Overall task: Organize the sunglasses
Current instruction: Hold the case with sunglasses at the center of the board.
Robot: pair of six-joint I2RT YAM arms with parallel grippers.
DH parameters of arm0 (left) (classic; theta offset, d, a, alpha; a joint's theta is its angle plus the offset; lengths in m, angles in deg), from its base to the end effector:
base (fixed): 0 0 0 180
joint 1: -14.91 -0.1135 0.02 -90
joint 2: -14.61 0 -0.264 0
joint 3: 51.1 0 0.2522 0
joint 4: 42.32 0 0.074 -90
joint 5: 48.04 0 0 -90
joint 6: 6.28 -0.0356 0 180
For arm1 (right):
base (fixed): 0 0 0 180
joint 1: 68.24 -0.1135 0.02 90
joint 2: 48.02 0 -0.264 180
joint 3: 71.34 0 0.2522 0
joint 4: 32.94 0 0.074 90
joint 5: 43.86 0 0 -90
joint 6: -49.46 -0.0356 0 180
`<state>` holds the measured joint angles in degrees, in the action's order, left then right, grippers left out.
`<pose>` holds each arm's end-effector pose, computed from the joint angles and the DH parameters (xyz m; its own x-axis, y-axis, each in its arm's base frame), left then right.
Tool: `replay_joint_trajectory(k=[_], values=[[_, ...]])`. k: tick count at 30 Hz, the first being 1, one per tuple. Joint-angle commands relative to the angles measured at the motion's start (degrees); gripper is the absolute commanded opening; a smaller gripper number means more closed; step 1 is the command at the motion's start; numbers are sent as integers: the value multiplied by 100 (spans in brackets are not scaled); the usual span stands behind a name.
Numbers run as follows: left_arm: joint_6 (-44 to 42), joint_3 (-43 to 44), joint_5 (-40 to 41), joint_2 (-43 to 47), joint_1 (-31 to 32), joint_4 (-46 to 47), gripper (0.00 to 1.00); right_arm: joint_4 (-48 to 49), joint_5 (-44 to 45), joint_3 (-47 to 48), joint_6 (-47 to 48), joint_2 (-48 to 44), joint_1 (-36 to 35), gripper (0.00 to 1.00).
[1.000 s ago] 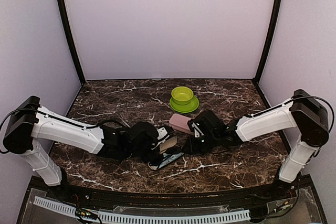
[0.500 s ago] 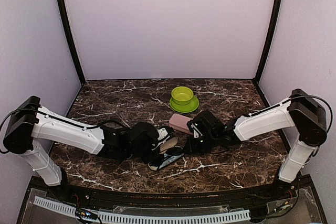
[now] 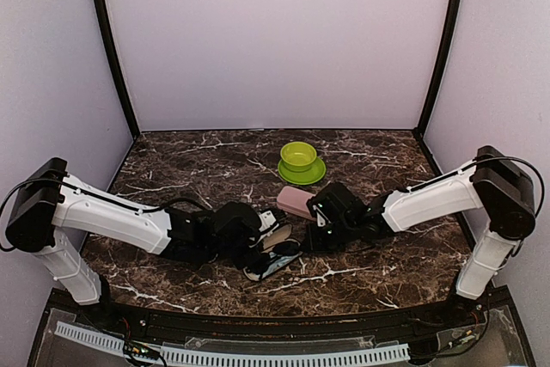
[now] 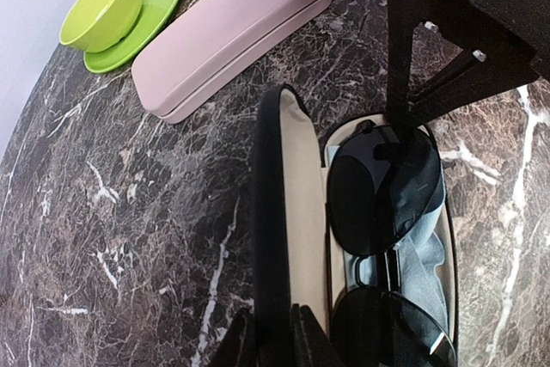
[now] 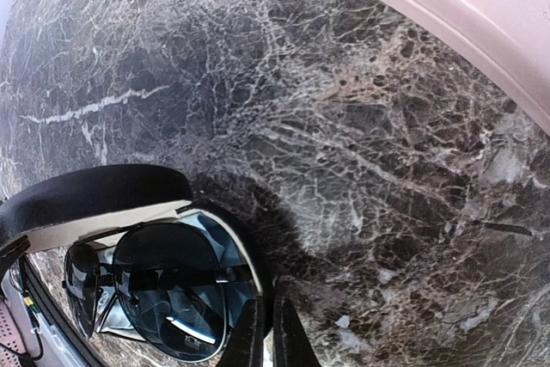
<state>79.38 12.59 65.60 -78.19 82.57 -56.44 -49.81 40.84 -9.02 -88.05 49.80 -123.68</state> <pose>0.1390 -0.3007 0.1815 -0.2039 0.6785 -0.7057 0.7539 0.5687 0.3290 0.1834 0.2720 0.1419 -0.9317 -0.0583 -0.3585 -0.2442 0.8311 0.4996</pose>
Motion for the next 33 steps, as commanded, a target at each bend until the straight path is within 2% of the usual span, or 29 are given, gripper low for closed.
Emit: replay_joint_trajectory(k=[1, 6, 12, 33], values=[[27, 60, -27, -28, 80, -72, 16, -53, 149, 149, -21, 22, -96, 4], [160, 130, -86, -59, 132, -130, 18, -73, 240, 196, -59, 42, -150, 2], [397, 133, -263, -29, 160, -119, 24, -7, 249, 176, -108, 55, -169, 0], [740, 96, -640, 222, 152, 34, 63, -57, 372, 216, -127, 50, -230, 0]])
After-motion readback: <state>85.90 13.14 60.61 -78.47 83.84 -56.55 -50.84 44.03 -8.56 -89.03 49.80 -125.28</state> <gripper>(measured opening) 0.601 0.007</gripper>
